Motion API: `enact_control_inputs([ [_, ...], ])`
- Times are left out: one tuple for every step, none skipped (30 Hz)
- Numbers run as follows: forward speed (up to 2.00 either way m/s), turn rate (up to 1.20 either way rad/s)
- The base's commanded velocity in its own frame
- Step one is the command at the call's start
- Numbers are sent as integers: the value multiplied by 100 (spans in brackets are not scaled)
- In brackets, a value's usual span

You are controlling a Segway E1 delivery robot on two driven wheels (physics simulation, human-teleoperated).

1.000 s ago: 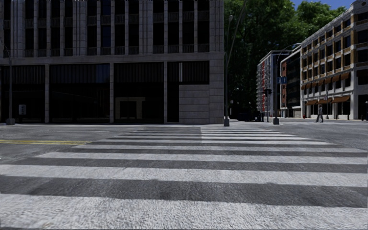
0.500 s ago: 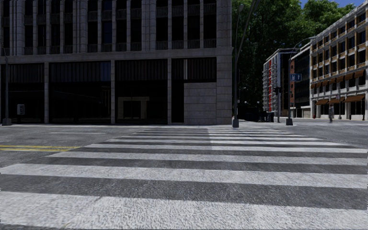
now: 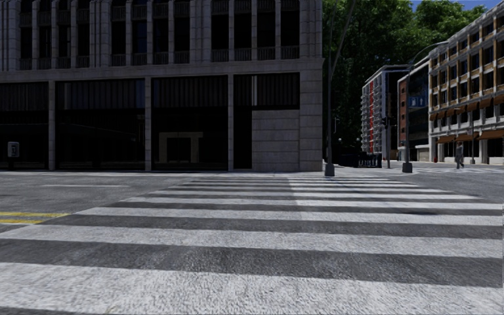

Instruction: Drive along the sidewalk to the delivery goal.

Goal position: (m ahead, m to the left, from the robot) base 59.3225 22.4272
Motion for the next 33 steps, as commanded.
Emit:
enact_control_inputs([
  [200,0],
  [200,0],
  [200,0],
  [200,0],
  [200,0],
  [200,0],
  [200,0],
  [200,0],
  [200,0],
  [200,0],
  [199,0],
  [199,0],
  [198,0],
  [198,0],
  [198,0],
  [198,0],
  [198,0],
  [198,0],
  [198,0],
  [198,0],
  [198,0],
  [198,0],
  [198,0],
  [197,0],
  [197,0],
  [197,0],
  [197,0],
  [197,0],
  [197,0],
  [197,-1],
  [197,-5],
  [197,-5],
  [197,-9],
])
